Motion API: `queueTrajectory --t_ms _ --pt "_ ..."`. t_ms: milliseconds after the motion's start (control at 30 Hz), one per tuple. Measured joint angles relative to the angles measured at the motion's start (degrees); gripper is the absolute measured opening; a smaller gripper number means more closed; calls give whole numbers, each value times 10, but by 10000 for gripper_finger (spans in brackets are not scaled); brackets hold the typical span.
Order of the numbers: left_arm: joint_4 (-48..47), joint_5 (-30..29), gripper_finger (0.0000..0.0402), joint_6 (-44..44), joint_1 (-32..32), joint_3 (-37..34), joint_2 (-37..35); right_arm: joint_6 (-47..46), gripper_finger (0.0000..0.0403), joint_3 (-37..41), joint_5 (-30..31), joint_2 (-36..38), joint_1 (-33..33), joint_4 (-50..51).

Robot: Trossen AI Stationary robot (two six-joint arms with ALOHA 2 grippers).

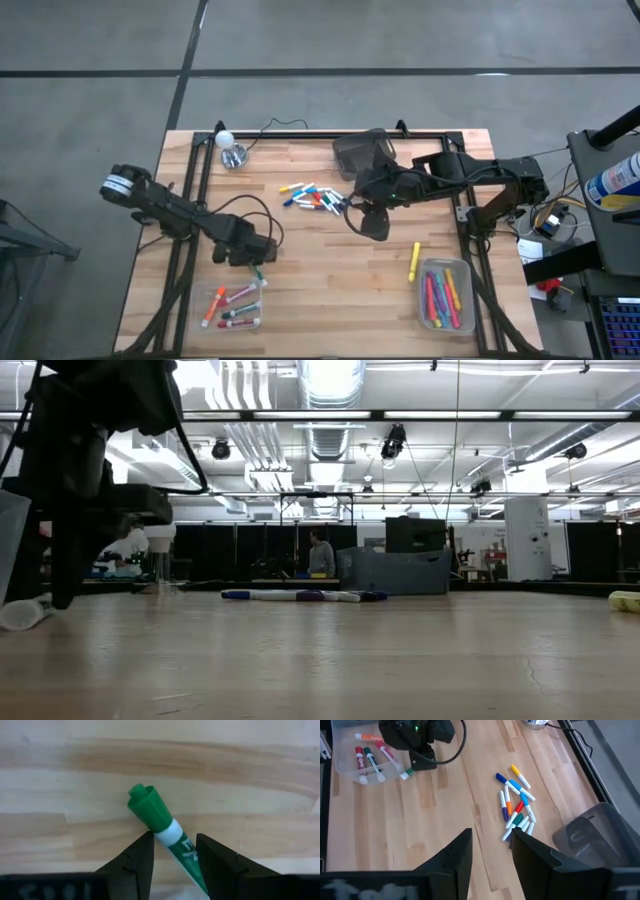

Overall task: Pick & Place Markers
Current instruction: Put the green marker pen into the transparent bin

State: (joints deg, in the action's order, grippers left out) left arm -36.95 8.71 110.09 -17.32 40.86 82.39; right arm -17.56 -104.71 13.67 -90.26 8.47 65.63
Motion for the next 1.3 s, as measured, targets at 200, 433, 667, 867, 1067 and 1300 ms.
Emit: queueTrajectory --t_ms 200,433,667,867,1067,1300 --pt "9 -43 140 -21 8 -1 2 17 127 0 0 0 0 1" --pt "14 -78 75 -64 22 -1 2 17 127 0 15 0 -2 1" --pt "21 -108 43 -140 50 0 2 9 127 0 17 0 -2 0" --pt "35 -113 43 -219 63 26 -5 -14 127 0 30 0 -2 1" --pt "27 -111 43 -278 63 82 -41 -16 127 1 46 0 -2 0" --pt "-56 -92 43 -326 52 164 -88 -16 127 2 75 0 -3 -3"
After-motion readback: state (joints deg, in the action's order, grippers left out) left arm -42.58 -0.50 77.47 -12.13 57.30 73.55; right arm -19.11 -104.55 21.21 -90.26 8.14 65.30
